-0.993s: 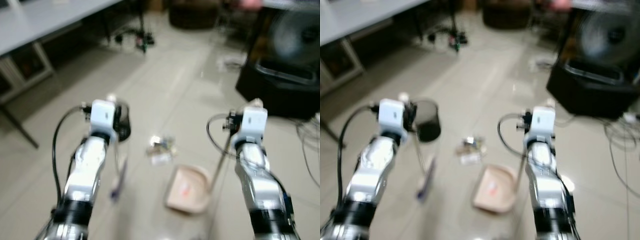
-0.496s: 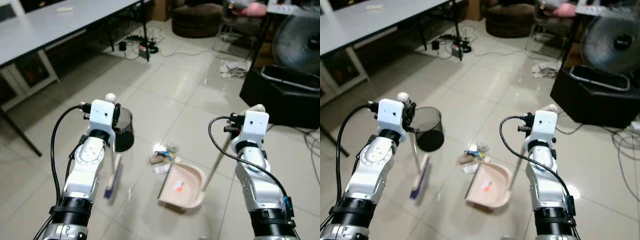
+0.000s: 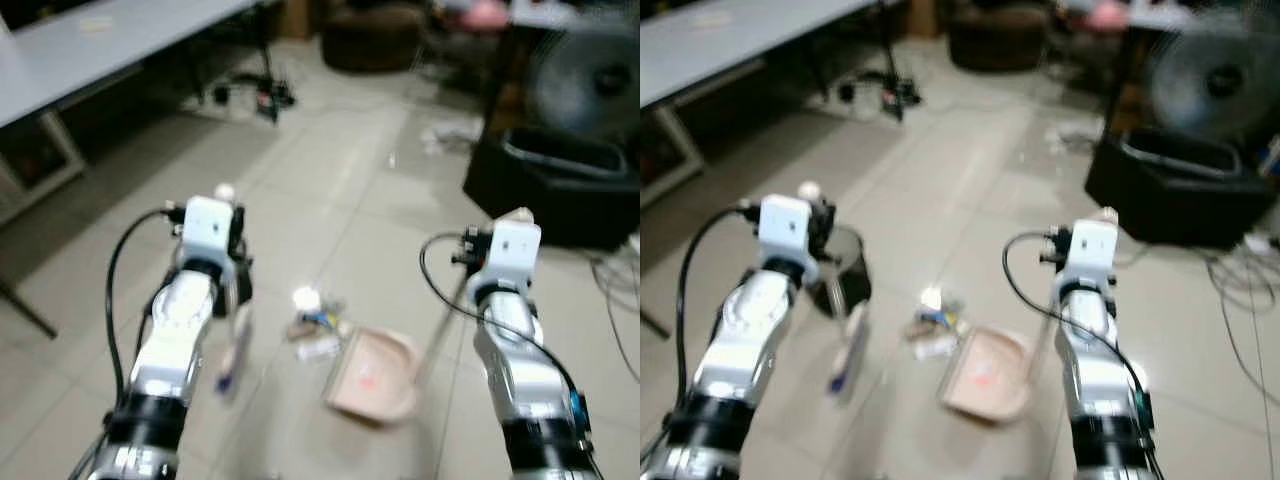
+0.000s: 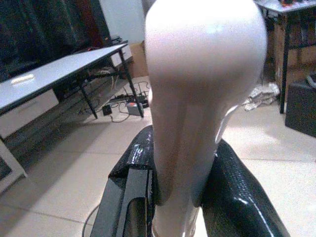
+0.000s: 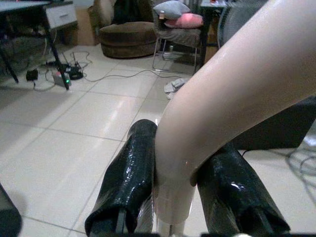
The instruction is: Sweep floor
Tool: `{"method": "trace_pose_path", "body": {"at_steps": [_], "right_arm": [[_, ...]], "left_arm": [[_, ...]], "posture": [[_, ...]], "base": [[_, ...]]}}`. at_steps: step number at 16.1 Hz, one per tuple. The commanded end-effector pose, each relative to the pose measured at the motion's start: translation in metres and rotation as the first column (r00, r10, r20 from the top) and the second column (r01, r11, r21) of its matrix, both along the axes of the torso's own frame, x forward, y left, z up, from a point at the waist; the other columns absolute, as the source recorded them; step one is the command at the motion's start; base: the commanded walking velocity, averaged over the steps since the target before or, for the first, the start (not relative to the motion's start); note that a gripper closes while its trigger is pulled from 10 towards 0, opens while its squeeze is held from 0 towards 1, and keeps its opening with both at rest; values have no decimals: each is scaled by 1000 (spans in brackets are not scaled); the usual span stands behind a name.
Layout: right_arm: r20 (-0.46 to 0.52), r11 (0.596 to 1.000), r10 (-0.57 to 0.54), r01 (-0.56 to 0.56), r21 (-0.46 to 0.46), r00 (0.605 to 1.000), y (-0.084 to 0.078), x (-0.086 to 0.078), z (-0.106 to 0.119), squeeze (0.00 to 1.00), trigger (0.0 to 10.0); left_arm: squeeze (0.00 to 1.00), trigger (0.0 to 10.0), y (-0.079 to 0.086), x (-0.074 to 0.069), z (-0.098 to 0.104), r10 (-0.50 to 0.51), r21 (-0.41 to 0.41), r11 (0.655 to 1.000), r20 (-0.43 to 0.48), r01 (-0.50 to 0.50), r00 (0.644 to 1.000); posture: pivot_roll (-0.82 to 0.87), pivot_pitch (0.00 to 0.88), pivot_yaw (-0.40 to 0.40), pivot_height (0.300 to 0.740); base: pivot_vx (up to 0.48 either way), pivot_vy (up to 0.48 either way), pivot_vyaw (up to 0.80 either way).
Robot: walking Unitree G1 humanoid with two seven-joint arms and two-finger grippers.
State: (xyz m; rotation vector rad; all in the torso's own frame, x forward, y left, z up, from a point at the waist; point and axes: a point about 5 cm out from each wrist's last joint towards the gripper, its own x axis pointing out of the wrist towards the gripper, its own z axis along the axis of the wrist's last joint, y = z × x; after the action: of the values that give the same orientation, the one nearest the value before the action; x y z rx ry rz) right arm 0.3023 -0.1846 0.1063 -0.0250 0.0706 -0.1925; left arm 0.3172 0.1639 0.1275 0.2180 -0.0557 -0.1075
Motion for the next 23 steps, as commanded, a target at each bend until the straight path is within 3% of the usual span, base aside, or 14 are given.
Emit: {"method": "trace_pose_path", "body": {"at_steps": [1,23], "right_arm": [[44,999,-23,25,-28,999,-7,2,10,0,10000],[32,998,-47,49,-46,998,-14,2,7,0,10000]], "left_arm": [[0,10000,-9,3,10,-33,-6,999,45,34,998],[0,10000,-12,5,9,-49,-4,999,41,49,998]], "posture": [[-34,0,50,740],[-33,0,53,740]], "base": [[341,0,0],[334,0,0]]}}
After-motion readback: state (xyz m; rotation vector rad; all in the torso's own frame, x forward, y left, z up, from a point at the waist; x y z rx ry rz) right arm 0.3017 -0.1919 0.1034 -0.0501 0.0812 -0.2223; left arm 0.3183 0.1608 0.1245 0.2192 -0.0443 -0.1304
